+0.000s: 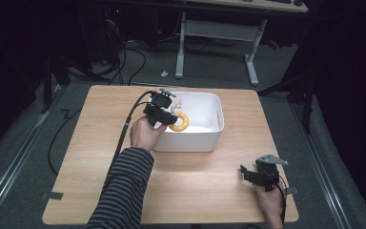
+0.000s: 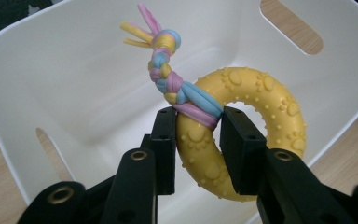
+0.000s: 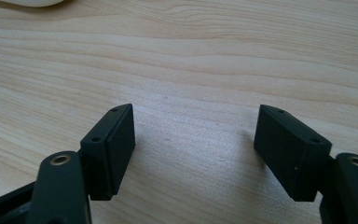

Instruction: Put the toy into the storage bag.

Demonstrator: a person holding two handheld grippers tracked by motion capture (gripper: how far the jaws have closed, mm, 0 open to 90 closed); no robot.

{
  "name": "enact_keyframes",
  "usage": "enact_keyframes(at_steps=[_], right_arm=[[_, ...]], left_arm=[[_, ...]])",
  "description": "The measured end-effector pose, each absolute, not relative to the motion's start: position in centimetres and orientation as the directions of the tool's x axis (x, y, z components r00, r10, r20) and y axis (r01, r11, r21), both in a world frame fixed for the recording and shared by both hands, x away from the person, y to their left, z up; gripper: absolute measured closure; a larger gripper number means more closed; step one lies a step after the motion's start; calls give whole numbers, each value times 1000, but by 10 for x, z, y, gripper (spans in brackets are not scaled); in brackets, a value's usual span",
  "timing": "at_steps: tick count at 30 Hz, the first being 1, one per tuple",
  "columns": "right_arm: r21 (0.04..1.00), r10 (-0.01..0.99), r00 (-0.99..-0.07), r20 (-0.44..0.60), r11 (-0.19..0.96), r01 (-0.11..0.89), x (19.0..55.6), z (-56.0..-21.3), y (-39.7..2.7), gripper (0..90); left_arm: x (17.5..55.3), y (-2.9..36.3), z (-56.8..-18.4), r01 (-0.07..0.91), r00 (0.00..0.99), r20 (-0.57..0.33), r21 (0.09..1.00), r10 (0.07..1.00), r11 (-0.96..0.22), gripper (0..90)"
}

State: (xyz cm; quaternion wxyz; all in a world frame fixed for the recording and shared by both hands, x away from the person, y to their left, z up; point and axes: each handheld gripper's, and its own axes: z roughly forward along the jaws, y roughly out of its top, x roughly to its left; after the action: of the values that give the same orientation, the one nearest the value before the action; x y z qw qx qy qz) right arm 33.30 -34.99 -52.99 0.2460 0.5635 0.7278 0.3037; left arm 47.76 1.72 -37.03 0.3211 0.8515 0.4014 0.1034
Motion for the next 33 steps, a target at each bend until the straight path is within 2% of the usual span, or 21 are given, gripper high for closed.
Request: enact_keyframes(at_steps=[33], right_arm=[[719,969,-246,-17,182,670,333,-530,-350,293]], left_arm=[[482,4,-386,632,664,-64,581,745,-514,670]])
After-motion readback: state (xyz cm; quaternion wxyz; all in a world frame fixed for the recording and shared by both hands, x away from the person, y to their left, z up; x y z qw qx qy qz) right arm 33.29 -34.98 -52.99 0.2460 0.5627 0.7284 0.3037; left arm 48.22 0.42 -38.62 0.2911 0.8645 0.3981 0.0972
